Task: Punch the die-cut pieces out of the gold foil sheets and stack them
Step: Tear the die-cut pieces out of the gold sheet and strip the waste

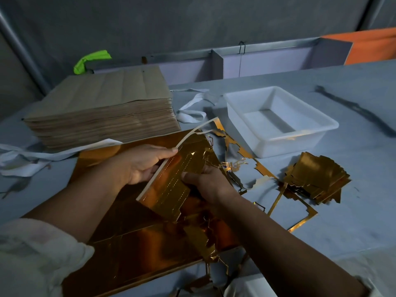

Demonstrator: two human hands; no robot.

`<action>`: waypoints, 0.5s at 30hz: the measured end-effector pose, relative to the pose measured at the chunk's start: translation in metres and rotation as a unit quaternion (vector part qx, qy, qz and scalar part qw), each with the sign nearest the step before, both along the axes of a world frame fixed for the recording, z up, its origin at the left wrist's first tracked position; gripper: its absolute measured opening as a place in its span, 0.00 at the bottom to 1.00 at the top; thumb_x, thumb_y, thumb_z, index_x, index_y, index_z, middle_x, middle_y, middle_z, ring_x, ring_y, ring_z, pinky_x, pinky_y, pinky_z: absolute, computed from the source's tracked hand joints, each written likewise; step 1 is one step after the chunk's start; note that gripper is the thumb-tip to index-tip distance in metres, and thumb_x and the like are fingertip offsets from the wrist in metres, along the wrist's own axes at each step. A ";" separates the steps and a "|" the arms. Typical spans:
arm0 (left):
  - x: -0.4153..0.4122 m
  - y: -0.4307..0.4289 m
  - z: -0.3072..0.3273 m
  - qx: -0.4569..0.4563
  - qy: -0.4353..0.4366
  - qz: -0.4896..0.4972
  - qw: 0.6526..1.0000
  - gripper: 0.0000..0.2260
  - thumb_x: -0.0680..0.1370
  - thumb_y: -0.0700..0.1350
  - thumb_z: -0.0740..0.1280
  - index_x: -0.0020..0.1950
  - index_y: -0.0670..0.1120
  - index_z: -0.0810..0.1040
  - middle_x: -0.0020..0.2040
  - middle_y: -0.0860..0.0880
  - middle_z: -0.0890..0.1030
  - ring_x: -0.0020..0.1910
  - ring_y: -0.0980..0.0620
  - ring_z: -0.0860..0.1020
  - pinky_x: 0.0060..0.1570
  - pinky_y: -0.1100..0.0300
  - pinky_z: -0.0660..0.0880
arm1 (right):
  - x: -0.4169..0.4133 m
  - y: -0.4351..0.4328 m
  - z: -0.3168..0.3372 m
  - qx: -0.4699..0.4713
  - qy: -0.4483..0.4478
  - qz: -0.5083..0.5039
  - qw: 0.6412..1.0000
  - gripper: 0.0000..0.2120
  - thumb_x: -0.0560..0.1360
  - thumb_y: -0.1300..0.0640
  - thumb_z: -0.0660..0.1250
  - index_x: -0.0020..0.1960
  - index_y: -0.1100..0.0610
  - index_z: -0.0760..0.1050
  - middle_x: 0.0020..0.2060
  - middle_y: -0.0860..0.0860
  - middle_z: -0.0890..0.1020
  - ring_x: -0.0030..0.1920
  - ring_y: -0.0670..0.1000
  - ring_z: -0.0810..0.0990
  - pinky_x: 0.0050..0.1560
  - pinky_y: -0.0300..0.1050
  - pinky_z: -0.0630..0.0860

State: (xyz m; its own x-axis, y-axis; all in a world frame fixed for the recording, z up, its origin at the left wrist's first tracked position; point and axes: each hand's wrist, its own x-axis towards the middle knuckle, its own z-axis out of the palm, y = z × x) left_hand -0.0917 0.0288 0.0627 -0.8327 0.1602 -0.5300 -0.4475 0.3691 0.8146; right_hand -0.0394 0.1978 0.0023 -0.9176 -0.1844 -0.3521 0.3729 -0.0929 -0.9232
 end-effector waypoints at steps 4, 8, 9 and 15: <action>-0.004 0.018 -0.002 -0.041 0.053 0.047 0.997 0.14 0.80 0.50 0.65 0.64 0.46 0.77 0.56 0.40 0.81 0.56 0.41 0.80 0.58 0.43 0.77 | 0.002 0.002 -0.003 0.032 0.036 -0.002 0.999 0.05 0.79 0.54 0.68 0.54 0.52 0.76 0.51 0.54 0.84 0.47 0.55 0.83 0.46 0.49 0.79; -0.005 0.030 -0.007 -0.054 0.102 0.079 0.990 0.12 0.82 0.50 0.62 0.61 0.47 0.78 0.58 0.44 0.80 0.58 0.44 0.78 0.62 0.44 0.73 | 0.002 0.004 -0.008 0.002 0.043 -0.040 0.998 0.02 0.80 0.56 0.66 0.52 0.50 0.76 0.49 0.53 0.85 0.46 0.54 0.85 0.43 0.48 0.80; -0.007 0.031 -0.009 -0.044 0.113 0.097 0.988 0.10 0.82 0.49 0.61 0.58 0.46 0.78 0.53 0.45 0.81 0.52 0.47 0.79 0.55 0.49 0.76 | 0.003 0.004 -0.010 -0.011 0.038 -0.051 0.998 0.03 0.80 0.56 0.66 0.53 0.52 0.76 0.48 0.54 0.86 0.45 0.54 0.86 0.43 0.50 0.81; -0.014 0.023 -0.013 0.014 0.086 0.195 0.977 0.10 0.83 0.48 0.62 0.48 0.44 0.78 0.39 0.48 0.79 0.36 0.55 0.77 0.34 0.63 0.73 | 0.002 0.013 -0.020 -0.087 0.001 -0.123 0.989 0.04 0.80 0.54 0.65 0.54 0.52 0.73 0.38 0.51 0.87 0.40 0.56 0.87 0.46 0.56 0.83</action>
